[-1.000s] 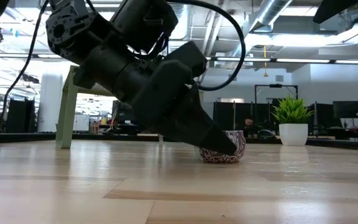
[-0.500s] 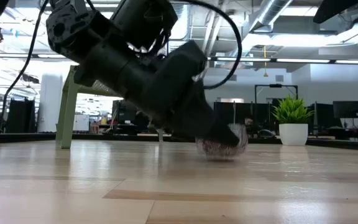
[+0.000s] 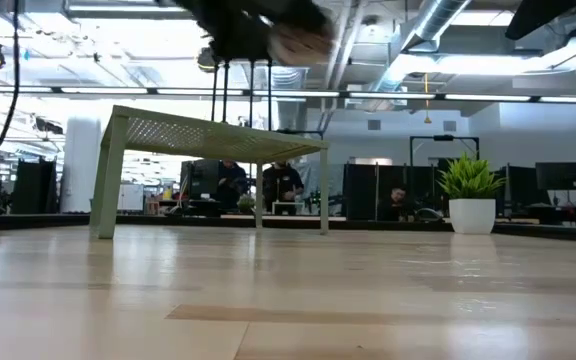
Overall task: Pick & Place candle stick holders
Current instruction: Put the red patterned scented candle on the shelf
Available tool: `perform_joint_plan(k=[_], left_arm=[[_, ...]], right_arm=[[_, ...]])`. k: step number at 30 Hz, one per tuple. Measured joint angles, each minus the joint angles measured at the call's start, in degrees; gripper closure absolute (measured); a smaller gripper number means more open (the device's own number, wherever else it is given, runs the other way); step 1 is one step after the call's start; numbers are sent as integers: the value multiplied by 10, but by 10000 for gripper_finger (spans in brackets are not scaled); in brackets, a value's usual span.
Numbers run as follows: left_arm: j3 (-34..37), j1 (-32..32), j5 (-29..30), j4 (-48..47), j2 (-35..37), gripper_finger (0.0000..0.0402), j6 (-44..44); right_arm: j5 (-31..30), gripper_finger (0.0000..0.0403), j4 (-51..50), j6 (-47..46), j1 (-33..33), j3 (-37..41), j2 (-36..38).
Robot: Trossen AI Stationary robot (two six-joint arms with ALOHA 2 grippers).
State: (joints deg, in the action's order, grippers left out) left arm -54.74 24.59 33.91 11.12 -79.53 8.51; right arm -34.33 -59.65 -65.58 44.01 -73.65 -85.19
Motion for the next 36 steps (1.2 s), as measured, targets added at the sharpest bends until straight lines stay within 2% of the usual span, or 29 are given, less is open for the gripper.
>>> perform_joint_plan(k=[5,8,12,16,18,21,26,31,36], left_arm=[[0,31,206,-116,121,88,8],[4,37,298,-167,183,88,7],[29,25,367,-217,260,88,7],[67,-15,376,-257,326,87,7],[89,-41,367,-274,362,87,7],[127,-95,322,-283,414,87,8],[183,-204,212,-283,476,87,8],[210,-324,65,-283,481,87,6],[213,-440,-46,-282,457,87,-8]], right_arm=[[0,24,-1,15,0,0,0],[-1,24,-1,23,-2,0,0],[-2,24,-1,27,-5,0,0],[-2,24,-1,27,-7,0,0],[-2,24,-1,30,-7,0,0],[-2,24,-1,32,-9,0,0],[-2,24,-1,36,-18,0,0],[3,24,0,44,-35,0,0],[24,24,1,47,-50,0,0]])
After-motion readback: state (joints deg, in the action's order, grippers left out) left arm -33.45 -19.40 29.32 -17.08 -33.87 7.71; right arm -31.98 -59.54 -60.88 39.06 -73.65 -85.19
